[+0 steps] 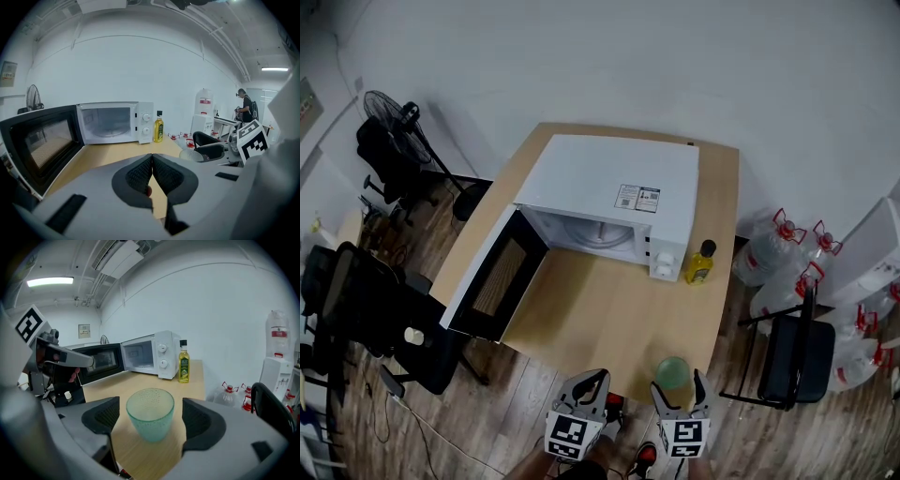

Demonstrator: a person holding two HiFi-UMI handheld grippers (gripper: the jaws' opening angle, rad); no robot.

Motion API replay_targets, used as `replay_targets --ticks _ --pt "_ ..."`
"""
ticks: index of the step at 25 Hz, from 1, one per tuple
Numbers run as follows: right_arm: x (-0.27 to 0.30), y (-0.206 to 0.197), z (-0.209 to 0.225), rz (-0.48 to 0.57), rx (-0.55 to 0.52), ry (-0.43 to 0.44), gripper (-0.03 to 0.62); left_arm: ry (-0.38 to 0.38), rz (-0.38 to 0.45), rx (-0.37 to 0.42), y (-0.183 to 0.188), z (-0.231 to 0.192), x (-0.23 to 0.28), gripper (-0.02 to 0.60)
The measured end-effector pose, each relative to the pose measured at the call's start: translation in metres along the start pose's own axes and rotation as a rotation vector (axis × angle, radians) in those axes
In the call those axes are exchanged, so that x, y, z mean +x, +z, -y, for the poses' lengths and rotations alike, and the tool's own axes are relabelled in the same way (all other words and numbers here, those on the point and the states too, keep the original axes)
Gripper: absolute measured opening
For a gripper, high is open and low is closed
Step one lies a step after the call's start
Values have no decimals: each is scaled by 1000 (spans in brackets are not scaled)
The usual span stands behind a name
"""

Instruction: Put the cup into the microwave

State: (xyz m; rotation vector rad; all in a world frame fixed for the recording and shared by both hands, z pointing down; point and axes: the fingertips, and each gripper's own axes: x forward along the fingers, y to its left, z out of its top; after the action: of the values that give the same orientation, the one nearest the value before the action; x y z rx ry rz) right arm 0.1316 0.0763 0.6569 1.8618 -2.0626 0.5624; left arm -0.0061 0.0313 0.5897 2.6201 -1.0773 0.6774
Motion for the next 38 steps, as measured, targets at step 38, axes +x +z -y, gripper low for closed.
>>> replay_targets --ticks 38 --pt "24 68 -28 71 -54 28 385 48 73 -34 40 -56 -2 23"
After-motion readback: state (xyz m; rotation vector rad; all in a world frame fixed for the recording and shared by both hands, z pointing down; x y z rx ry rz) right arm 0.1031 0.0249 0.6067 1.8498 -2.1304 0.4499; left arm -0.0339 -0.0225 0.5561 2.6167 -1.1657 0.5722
